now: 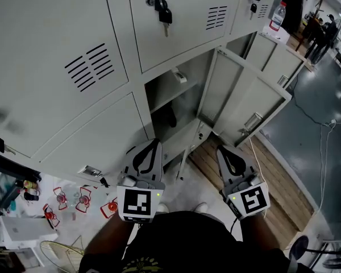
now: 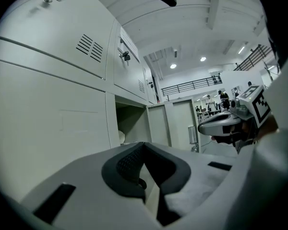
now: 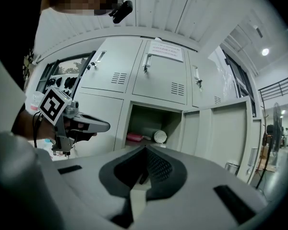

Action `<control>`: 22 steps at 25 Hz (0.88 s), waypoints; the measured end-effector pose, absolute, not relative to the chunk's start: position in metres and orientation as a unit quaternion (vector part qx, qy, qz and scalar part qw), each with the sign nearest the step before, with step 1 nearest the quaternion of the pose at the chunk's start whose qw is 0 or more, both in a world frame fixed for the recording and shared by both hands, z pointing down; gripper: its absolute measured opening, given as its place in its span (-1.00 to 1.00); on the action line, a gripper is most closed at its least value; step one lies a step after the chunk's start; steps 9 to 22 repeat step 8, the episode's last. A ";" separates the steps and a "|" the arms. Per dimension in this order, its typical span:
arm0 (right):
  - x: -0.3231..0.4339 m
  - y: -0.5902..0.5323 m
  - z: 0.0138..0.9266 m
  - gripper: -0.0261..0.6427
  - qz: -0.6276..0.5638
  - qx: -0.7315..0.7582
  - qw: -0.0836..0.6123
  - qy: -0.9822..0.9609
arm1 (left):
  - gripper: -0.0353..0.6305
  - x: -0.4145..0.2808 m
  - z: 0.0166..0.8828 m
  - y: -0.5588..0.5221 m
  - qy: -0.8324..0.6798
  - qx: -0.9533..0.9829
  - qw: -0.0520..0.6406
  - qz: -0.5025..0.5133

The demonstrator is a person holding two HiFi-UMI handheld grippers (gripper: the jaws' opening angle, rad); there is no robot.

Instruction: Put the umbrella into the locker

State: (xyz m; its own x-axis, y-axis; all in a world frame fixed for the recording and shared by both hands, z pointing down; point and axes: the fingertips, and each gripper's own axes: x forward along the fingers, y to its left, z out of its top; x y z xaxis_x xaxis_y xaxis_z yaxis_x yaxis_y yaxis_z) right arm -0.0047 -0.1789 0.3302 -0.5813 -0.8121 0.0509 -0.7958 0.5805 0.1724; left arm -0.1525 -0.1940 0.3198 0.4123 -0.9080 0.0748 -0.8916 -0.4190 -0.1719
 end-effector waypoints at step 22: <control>-0.027 -0.180 0.343 -0.86 -0.049 0.455 0.068 -0.887 | -0.82 -0.165 0.331 -0.196 0.523 -0.848 0.040 -0.080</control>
